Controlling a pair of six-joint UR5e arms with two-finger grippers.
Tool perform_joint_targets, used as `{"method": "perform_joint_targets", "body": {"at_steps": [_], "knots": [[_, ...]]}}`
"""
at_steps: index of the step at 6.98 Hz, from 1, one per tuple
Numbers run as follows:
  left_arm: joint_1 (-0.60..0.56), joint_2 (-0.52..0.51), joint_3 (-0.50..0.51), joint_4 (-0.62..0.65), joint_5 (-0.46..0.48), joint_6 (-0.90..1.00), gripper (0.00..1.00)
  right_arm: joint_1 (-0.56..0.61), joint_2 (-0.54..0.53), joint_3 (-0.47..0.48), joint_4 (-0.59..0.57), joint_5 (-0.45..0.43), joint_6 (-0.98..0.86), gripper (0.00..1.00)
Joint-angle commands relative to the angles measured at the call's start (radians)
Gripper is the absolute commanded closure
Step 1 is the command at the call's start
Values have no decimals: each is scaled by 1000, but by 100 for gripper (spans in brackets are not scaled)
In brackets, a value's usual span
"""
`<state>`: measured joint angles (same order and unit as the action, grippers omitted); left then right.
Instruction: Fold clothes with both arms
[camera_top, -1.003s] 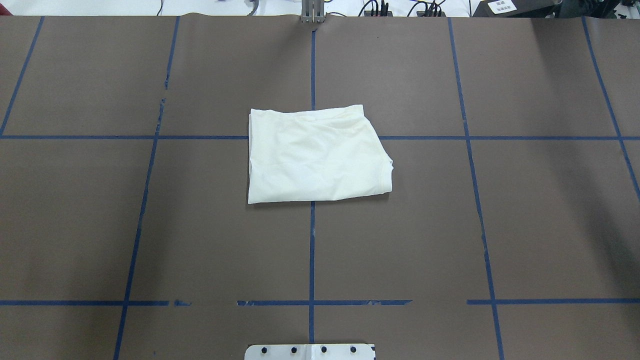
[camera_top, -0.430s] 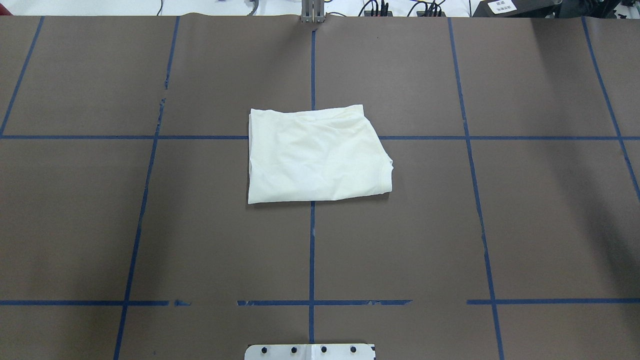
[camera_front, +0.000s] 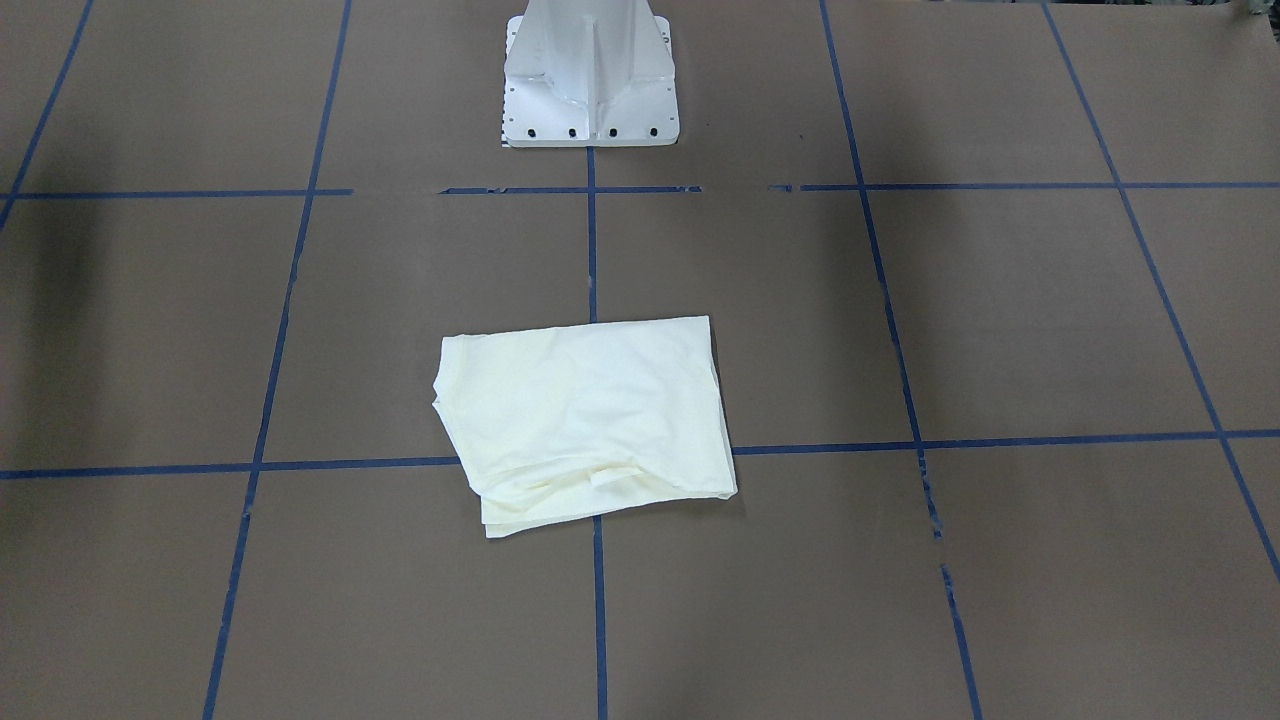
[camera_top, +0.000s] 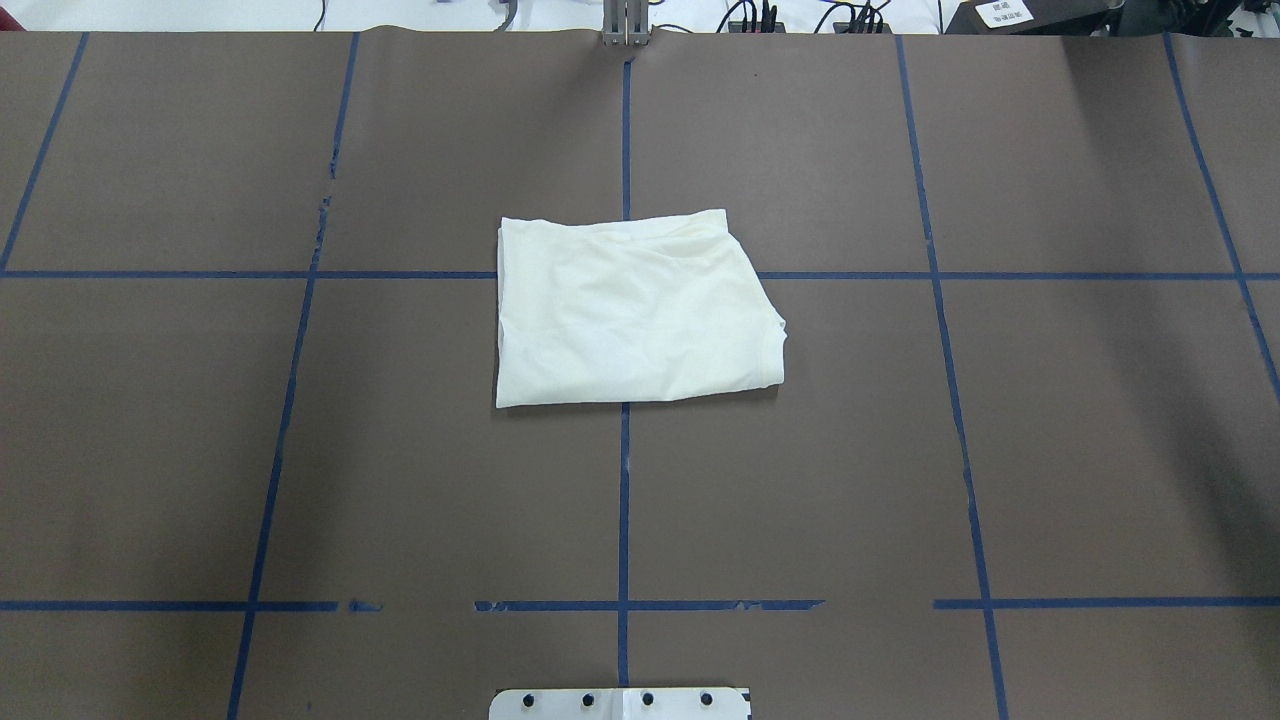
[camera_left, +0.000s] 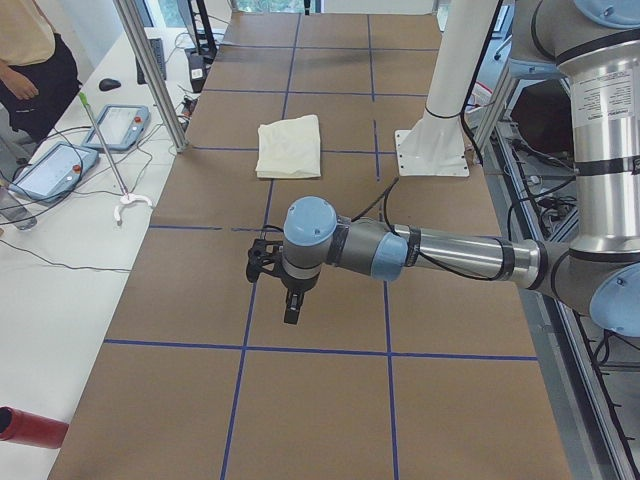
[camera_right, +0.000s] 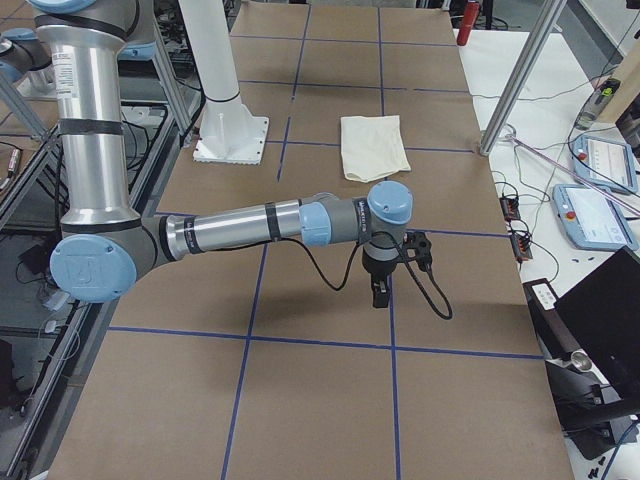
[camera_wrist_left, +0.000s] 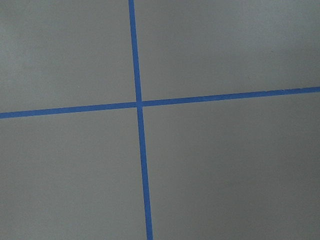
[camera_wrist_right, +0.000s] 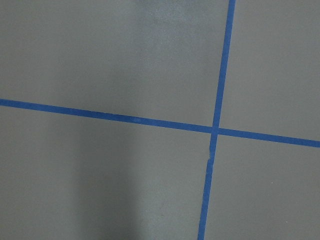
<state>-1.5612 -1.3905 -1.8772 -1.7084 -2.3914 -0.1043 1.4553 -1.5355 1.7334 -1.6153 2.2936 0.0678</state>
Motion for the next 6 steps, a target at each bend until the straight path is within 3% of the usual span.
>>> {"method": "perform_joint_targets", "body": {"at_steps": [1,6], "knots": [[0,-1,-3,0,0,0,0,-1,0,-3,0,1,0,0],[0,-1,-23,4,0,0,0,-1,0,-9,0,3,0,0]]}}
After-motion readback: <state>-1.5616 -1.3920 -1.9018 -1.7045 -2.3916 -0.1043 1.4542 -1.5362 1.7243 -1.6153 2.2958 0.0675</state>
